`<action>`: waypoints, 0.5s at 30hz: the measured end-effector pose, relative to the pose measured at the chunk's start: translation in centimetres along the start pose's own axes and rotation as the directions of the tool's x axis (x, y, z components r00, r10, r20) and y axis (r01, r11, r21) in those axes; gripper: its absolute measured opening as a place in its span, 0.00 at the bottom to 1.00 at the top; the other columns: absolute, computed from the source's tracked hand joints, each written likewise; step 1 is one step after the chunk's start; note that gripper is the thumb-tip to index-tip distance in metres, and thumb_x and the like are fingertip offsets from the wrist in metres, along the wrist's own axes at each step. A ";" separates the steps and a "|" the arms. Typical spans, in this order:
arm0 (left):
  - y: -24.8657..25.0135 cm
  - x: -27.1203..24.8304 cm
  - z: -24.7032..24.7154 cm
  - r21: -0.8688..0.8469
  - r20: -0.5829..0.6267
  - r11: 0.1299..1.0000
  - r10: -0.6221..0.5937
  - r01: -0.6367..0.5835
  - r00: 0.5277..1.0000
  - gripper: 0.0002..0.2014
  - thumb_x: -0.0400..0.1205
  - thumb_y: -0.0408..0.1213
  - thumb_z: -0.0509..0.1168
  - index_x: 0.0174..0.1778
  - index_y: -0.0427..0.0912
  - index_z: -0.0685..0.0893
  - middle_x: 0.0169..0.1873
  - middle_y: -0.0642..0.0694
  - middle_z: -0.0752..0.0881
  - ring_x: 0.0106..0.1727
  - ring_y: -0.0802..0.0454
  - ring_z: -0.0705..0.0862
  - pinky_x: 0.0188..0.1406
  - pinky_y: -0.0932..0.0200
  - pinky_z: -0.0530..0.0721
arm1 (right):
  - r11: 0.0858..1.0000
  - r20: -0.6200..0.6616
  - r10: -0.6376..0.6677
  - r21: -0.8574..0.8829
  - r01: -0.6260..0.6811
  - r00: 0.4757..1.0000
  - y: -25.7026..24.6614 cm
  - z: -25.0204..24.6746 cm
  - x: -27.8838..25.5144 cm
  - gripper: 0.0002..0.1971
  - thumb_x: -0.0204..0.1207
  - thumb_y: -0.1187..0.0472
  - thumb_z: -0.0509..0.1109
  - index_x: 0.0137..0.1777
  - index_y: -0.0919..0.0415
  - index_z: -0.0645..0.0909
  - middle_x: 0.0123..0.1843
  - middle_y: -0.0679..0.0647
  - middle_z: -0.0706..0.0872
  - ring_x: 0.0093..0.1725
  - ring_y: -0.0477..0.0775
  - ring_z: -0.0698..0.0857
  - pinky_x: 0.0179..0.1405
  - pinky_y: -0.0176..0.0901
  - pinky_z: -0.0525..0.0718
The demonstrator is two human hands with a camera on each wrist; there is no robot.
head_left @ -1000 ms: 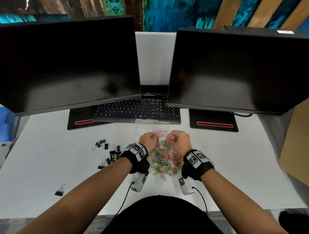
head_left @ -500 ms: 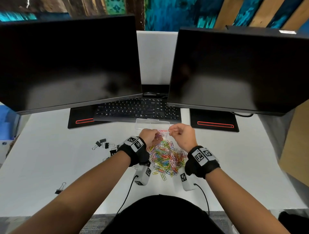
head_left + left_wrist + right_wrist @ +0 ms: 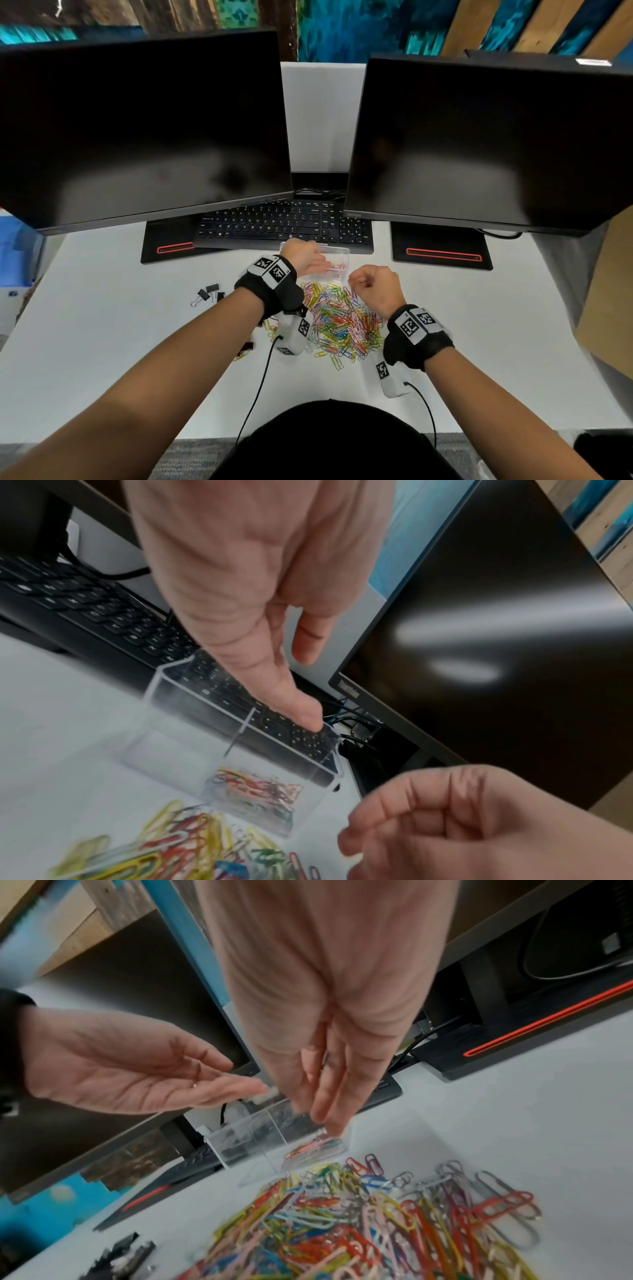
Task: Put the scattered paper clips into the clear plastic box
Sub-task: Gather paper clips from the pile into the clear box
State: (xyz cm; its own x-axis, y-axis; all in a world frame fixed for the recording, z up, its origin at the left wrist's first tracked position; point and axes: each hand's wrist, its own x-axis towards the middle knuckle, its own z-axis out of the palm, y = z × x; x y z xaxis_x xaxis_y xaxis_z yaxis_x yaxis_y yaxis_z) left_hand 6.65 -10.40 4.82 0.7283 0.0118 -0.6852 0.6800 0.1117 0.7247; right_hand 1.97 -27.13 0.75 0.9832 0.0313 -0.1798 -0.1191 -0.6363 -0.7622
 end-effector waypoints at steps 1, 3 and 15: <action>0.0 -0.1 -0.4 0.009 0.001 1.000 0.015 -0.015 1.000 0.16 0.86 0.26 0.55 0.67 0.19 0.71 0.62 0.23 0.79 0.60 0.31 0.84 0.49 0.51 0.86 | 0.998 0.056 -0.009 -0.056 0.012 0.998 0.0 0.0 -0.1 0.07 0.73 0.69 0.69 0.46 0.63 0.89 0.45 0.57 0.92 0.44 0.52 0.88 0.51 0.39 0.86; -0.5 0.1 -1.4 0.060 -0.028 0.997 0.051 -0.049 0.998 0.15 0.86 0.27 0.55 0.65 0.21 0.75 0.55 0.27 0.84 0.45 0.44 0.90 0.36 0.60 0.88 | 0.986 0.162 -0.017 -0.161 0.044 0.987 0.2 0.4 -0.4 0.08 0.73 0.68 0.70 0.49 0.64 0.89 0.49 0.56 0.91 0.46 0.50 0.85 0.53 0.38 0.84; -7.5 0.0 -4.4 0.772 -0.042 0.626 0.231 -0.115 0.972 0.15 0.71 0.36 0.77 0.53 0.40 0.89 0.52 0.44 0.89 0.55 0.50 0.87 0.53 0.65 0.81 | 0.868 0.290 -0.046 -0.461 0.182 0.956 1.4 4.3 -0.8 0.15 0.72 0.55 0.75 0.58 0.57 0.87 0.58 0.60 0.80 0.59 0.59 0.80 0.59 0.47 0.82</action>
State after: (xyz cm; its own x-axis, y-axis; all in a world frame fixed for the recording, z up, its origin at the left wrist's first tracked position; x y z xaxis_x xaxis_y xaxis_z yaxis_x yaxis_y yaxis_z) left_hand 1.16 -6.84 -0.95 0.8613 0.0792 -0.5018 0.4072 -0.6983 0.5888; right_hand 0.42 -24.73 -2.79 0.9051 0.2829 -0.3176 0.1390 -0.9025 -0.4076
